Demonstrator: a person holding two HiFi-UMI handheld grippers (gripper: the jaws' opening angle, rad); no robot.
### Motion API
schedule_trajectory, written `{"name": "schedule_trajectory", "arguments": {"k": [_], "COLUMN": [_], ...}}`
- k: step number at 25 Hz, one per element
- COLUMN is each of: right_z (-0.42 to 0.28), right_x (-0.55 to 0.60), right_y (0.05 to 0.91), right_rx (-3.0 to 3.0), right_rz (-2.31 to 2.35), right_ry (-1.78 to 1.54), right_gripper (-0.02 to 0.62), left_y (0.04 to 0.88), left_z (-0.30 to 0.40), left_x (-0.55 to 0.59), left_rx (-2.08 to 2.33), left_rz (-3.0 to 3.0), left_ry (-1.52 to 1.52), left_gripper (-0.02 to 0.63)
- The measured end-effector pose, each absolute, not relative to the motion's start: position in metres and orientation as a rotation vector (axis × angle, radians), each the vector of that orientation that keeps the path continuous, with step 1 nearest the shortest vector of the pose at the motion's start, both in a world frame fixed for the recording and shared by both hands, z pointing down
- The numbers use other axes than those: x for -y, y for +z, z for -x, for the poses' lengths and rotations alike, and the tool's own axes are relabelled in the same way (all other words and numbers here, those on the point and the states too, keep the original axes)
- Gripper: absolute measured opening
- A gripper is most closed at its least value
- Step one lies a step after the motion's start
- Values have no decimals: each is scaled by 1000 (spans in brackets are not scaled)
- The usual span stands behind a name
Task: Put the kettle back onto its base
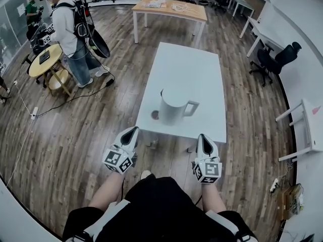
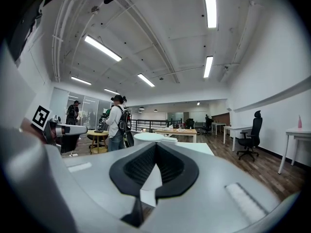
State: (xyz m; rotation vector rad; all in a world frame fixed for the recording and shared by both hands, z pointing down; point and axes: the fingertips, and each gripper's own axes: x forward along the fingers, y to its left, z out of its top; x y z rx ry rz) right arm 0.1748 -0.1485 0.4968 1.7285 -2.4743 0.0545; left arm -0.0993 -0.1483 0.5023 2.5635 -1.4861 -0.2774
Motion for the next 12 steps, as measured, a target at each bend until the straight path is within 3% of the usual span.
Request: {"name": "schedule_trajectory", "arguments": {"k": [12], "right_z": [-160], "right_x": [149], "right_y": [500], "right_rx": [2529], "right_rz": [-1658], "right_ry": [61], "right_gripper": [5], "left_y": [512], "left_z": [119], "left_x": [124], "left_rx": [1575], "left_rz": [-2483], "left_ry": [-277], "left_gripper": [-3]}}
